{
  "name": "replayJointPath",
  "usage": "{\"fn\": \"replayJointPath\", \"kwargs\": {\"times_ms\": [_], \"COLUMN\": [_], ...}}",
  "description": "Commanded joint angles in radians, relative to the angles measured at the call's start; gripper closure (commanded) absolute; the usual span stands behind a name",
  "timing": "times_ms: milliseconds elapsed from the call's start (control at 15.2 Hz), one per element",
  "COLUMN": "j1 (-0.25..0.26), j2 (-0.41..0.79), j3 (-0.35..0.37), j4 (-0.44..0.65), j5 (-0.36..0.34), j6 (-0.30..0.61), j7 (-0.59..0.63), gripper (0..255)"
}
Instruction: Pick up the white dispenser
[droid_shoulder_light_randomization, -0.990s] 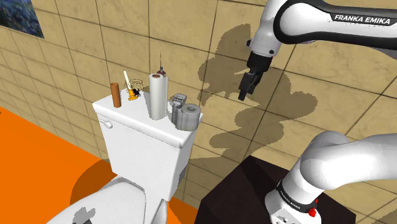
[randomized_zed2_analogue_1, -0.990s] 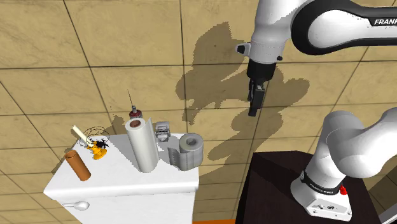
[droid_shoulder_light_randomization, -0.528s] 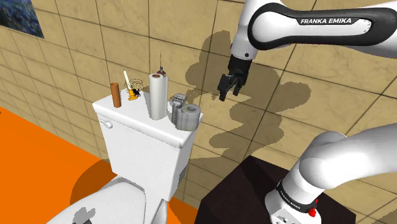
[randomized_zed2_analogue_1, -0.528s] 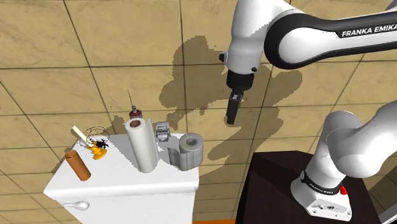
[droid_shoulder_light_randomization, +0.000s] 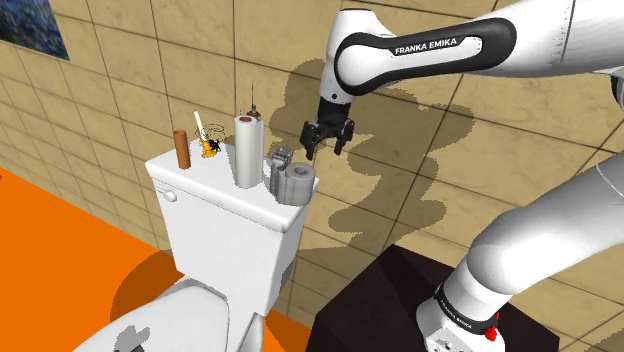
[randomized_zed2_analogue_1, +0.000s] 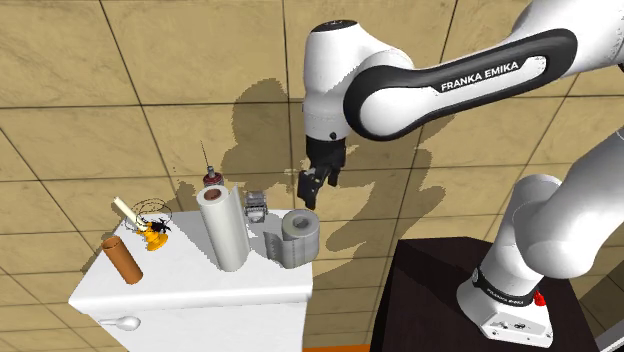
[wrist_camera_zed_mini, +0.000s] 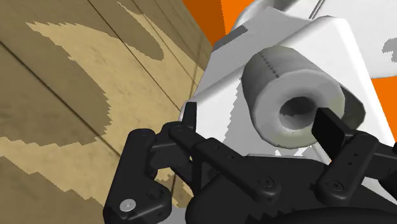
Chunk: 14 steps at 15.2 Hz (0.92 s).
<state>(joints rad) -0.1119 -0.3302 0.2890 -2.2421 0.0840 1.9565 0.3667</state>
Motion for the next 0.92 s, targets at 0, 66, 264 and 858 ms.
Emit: {"fn": "replayJointPath", "kwargs": {"times_ms": [0, 66, 264, 858], "j1": [-0.016, -0.023, -0.037, -0.009], "j2": [0.086, 0.127, 0.254, 0.631], "j3": [0.027, 0.038, 0.06, 0.034], "j4": [0.054, 0.082, 0.174, 0.523], "j5": [-0.025, -0.04, -0.095, -0.261], "j6": [0.031, 0.043, 0.069, 0.059], "j7": [0.088, 0.13, 0.255, 0.584], "gripper": [0, 0, 0, 0]}}
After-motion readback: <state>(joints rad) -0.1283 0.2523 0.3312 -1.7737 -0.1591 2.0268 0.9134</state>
